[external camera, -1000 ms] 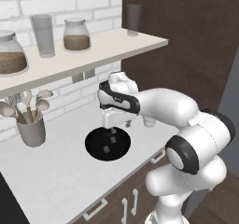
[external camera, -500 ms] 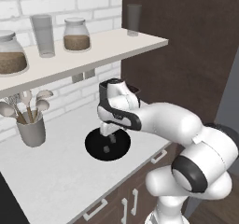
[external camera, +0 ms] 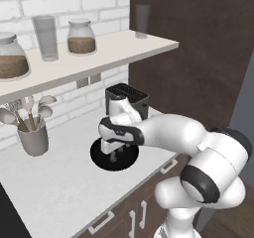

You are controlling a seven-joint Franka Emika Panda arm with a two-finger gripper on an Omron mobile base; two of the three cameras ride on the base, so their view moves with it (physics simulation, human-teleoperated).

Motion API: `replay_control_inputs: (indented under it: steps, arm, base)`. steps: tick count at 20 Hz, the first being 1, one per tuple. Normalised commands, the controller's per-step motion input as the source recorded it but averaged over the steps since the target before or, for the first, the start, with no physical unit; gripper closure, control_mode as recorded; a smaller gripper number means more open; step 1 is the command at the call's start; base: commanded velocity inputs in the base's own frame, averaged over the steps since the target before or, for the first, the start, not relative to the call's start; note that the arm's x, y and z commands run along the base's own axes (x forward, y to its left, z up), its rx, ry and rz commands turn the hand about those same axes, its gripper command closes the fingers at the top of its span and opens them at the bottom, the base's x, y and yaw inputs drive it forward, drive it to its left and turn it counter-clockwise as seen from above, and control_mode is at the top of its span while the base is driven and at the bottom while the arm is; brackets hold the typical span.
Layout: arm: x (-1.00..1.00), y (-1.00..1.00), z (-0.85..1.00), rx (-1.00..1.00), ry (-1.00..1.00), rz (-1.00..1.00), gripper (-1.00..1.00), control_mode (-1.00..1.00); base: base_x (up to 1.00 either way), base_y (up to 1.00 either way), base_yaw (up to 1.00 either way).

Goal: Grab a lemon wedge from the fridge and one ice cube from the ice bowl, and put them in the glass of lemonade.

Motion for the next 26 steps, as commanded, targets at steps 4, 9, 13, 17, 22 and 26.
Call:
replay_control_inputs:
  steps: [4,9,13,17,22,26]
  arm:
    - [0.17,0.0,-0.38,0.0,0.0,-0.01,-1.0,-1.0]
    - [0.16,0.0,-0.27,0.0,0.0,0.0,-1.0,-1.0]
    - [0.03,0.03,-0.27,0.0,0.0,0.0,-1.0,-1.0]
    - [0.0,0.08,-0.02,0.0,0.0,0.0,-1.0,-1.0]
    - [0.07,0.01,-0.09,0.0,0.0,0.0,-1.0,-1.0]
    - [0.19,0.0,-0.25,0.0,-0.03,-0.01,-1.0,-1.0]
  base:
    - [0.0,0.0,0.0]
    - [0.0,0.0,0.0]
    - [0.0,0.0,0.0]
    - [0.0,0.0,0.0]
    - [0.0,0.0,0.0]
    - [0.0,0.0,0.0]
